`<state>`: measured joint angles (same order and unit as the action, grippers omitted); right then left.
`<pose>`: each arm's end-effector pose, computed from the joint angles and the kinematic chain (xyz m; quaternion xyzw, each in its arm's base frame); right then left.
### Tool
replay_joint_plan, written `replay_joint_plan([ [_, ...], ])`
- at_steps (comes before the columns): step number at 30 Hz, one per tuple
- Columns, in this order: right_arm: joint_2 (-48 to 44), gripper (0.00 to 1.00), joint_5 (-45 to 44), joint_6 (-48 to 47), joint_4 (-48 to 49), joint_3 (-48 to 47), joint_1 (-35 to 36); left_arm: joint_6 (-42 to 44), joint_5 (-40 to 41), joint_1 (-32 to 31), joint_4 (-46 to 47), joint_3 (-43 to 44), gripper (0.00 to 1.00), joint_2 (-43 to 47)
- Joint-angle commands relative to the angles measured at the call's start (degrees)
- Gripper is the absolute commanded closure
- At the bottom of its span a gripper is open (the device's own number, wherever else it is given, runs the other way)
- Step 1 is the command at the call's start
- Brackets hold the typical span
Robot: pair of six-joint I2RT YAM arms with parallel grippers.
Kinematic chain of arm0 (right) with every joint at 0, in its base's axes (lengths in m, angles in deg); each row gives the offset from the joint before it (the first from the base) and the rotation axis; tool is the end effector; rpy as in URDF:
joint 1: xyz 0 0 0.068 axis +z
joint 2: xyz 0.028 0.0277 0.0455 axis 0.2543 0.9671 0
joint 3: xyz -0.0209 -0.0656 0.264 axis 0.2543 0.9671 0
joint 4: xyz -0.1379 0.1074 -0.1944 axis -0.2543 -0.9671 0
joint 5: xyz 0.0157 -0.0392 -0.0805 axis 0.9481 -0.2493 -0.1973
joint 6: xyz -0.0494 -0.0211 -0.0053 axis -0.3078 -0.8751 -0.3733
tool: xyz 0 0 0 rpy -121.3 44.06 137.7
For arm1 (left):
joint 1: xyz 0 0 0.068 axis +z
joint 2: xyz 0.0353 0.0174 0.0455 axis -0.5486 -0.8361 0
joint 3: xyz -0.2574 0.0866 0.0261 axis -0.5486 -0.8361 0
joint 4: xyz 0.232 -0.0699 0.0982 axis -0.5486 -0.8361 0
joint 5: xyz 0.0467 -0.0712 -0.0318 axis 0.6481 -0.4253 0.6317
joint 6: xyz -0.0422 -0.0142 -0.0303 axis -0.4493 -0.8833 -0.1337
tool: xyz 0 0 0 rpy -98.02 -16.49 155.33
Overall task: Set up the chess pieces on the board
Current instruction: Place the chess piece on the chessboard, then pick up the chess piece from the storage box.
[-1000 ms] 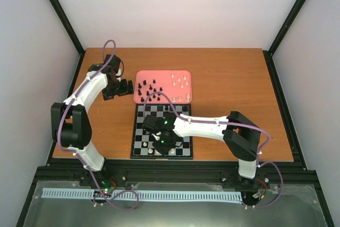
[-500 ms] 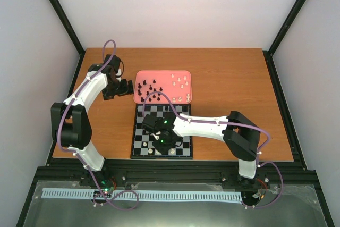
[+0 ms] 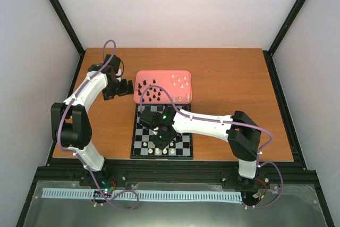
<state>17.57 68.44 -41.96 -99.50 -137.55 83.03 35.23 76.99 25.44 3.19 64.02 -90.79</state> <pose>0.1335 0.3369 0.2160 -0.4172 0.9053 0.0599 0.0525 0.3274 -0.0469 0.2534 -0.1101 0.9843 -0.0595 0.1248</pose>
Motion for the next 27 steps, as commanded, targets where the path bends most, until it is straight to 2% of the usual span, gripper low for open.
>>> replay_joint_plan([
  [1,-2.98,0.55,-4.46,-0.48,-5.06,-3.35,-0.31,-0.05,-0.76,-0.16,0.79,0.64,0.0,1.32],
  [4,-4.08,0.53,-6.85,-1.12,-6.55,-5.4,-3.14,-0.02,-0.84,-0.16,0.71,0.87,0.0,1.53],
  [9,-3.89,0.53,-8.44,-2.85,-7.23,-12.55,-13.41,0.06,-1.1,-0.16,0.3,1.54,0.0,1.71],
  [18,8.87,0.54,-9.27,-3.23,-6.06,-26.98,-31.51,0.05,-1.89,-0.16,0.06,2.47,0.0,1.08],
  [22,15.14,0.56,-6.76,-4.72,-6.17,-31.33,-35.89,0.16,-1.6,-0.16,-0.37,3.27,0.0,-0.01],
  [27,20.55,0.57,-7.19,-8.5,-8.31,-35.02,-37.18,0.4,-0.88,-0.16,-0.44,3.75,0.0,-1.54],
])
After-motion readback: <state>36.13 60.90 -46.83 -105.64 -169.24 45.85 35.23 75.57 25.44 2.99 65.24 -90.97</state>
